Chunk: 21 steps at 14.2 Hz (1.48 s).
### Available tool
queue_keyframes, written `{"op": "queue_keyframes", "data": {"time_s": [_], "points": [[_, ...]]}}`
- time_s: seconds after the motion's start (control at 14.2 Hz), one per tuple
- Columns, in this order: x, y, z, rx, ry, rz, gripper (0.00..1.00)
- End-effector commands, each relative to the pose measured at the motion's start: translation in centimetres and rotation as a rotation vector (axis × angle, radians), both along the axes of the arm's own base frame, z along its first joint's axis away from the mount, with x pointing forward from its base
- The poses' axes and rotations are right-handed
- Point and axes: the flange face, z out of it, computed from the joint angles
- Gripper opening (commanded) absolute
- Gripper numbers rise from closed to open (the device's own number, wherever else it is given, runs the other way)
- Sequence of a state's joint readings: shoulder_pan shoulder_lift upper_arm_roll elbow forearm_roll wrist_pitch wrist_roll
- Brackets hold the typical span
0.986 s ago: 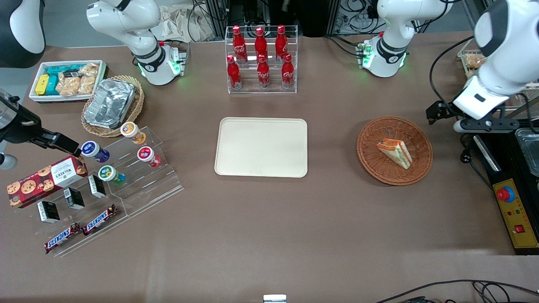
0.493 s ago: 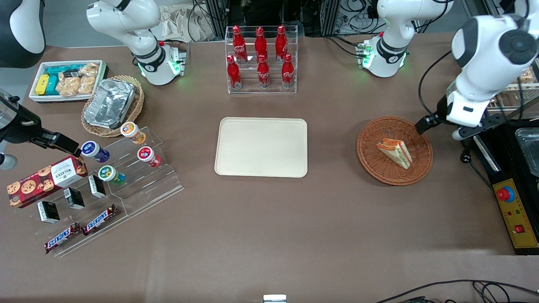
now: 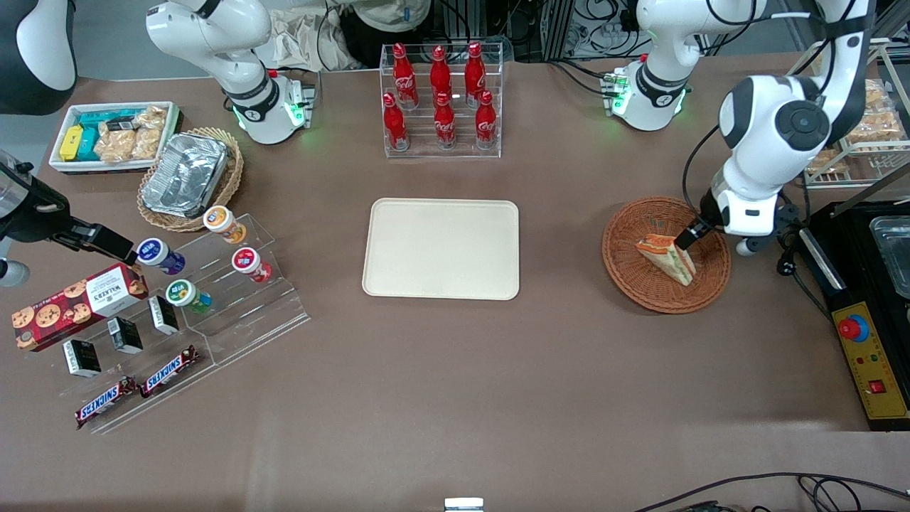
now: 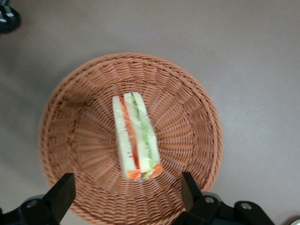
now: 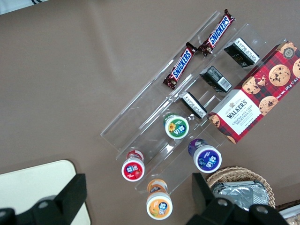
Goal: Place sandwich from basket to tray
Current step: 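Lower the open left gripper around the wrapped sandwich and close it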
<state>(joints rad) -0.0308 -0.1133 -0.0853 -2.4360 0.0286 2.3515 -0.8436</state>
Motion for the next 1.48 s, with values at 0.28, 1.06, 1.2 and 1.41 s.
{"op": "queue_keyframes", "data": {"time_s": [0.28, 1.06, 1.2, 1.41], "points": [[0.7, -1.0, -3.5, 0.005, -0.020, 0.051, 1.00], [-1.2, -1.2, -7.9, -0.005, -0.073, 0.081, 1.00], [-1.4, -1.2, -8.0, 0.014, -0.072, 0.054, 0.90], [-1.1, -1.1, -7.4, 0.013, -0.085, 0.059, 0.40]]}}
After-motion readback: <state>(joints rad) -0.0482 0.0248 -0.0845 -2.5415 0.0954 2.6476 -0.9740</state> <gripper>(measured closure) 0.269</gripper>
